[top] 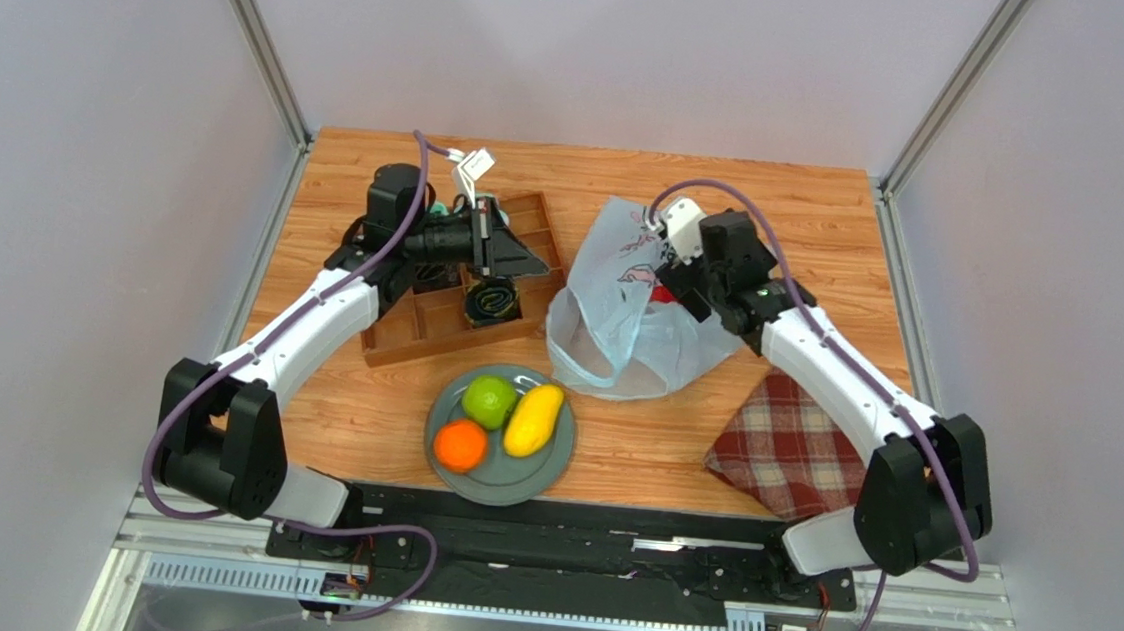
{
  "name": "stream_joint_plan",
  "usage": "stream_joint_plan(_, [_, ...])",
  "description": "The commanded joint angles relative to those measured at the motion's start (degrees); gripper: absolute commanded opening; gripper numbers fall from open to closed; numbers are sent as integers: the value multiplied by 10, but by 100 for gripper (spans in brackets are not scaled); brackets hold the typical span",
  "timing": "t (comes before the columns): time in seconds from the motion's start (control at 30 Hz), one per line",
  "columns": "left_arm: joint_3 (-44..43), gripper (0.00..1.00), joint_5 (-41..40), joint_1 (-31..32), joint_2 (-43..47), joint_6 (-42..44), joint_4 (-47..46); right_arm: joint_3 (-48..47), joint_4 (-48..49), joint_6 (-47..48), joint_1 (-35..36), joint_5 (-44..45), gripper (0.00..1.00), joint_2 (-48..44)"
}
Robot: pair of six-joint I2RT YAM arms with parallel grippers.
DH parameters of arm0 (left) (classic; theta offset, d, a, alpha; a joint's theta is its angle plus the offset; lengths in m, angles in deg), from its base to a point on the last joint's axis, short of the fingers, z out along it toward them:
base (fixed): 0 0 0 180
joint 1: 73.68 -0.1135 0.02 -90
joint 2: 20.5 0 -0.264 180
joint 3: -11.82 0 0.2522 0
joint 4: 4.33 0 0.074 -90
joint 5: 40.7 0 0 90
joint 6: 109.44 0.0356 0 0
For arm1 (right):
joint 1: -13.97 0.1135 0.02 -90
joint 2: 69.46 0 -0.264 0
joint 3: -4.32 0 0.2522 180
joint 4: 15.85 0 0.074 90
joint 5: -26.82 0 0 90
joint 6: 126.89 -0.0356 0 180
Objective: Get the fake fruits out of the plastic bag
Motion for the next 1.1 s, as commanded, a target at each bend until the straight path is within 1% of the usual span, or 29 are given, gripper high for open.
stream_joint_plan(0.0, [-20,2,-5,2,23,39,35,-80,-160,-51,0,-173,89,-61])
stream_joint_plan(0.03, [-24,20,-7,2,29,55,59,-86,-187,-51,14,-219,87,-65])
stream_joint_plan(0.07, [-30,30,-21,2,41,102,109,-86,-191,-54,25,-215,88,-68])
stream_joint_plan(0.1, [-36,37,-27,3,45,125,130,-86,-196,-56,34,-217,89,-75])
stream_joint_plan(0.13, [-35,44,-29,3,50,147,148,-87,-210,-58,44,-237,89,-78])
stream_joint_plan(0.17, [-34,47,-26,3,59,183,176,-86,-211,-63,50,-237,88,-82])
stream_joint_plan(0.2, [-34,48,-23,3,61,199,189,-83,-211,-64,57,-231,88,-92])
stream_joint_plan(0.23, [-36,50,-22,7,63,214,204,-86,-224,-66,64,-243,87,-95])
stream_joint_plan(0.27, [-36,51,-22,10,67,235,229,-89,-233,-69,64,-267,84,-100])
stream_joint_plan(0.3, [-35,51,-22,12,68,241,233,-89,-241,-75,64,-294,82,-104])
stream_joint_plan(0.33, [-30,51,-25,13,71,240,235,-86,-252,-77,66,-356,81,-104])
stream_joint_plan(0.43, [-12,50,-51,13,82,222,222,-64,-240,-97,86,-388,70,-85])
stream_joint_plan(0.47, [-8,50,-59,13,88,218,214,-61,-237,-99,88,-396,64,-77])
stream_joint_plan(0.5, [-7,50,-64,13,89,217,214,-59,-233,-103,91,-403,62,-68])
stream_joint_plan(0.53, [-7,50,-67,13,90,218,213,-60,-227,-107,95,-416,59,-48])
stream_joint_plan(0.57, [-9,50,-70,13,94,221,215,-64,-225,-107,98,-423,52,-33])
stream_joint_plan(0.63, [-12,49,-71,12,95,222,216,-73,-225,-93,108,-443,45,-4])
stream_joint_plan(0.67, [-12,49,-73,12,96,223,216,-85,-224,-86,114,-445,42,31])
stream_joint_plan(0.73, [-12,49,-74,12,96,224,215,-100,-215,-79,123,-439,40,70])
stream_joint_plan(0.8, [-12,49,-78,12,96,224,216,-123,-191,-89,124,-413,39,124])
stream_joint_plan(0.83, [-11,49,-79,11,98,224,216,-130,-158,-96,124,-363,38,139])
stream_joint_plan(0.9, [-11,49,-80,9,103,225,216,-152,-127,-100,118,-306,38,177])
stream_joint_plan(0.97, [-8,49,-82,8,107,226,216,-166,-89,-88,114,-277,40,201])
stream_joint_plan(1.0, [-7,48,-84,7,108,226,215,-172,-64,-76,109,-241,40,220])
stream_joint_plan(1.07, [-4,48,-85,5,111,225,211,-166,-37,-51,107,-205,42,229])
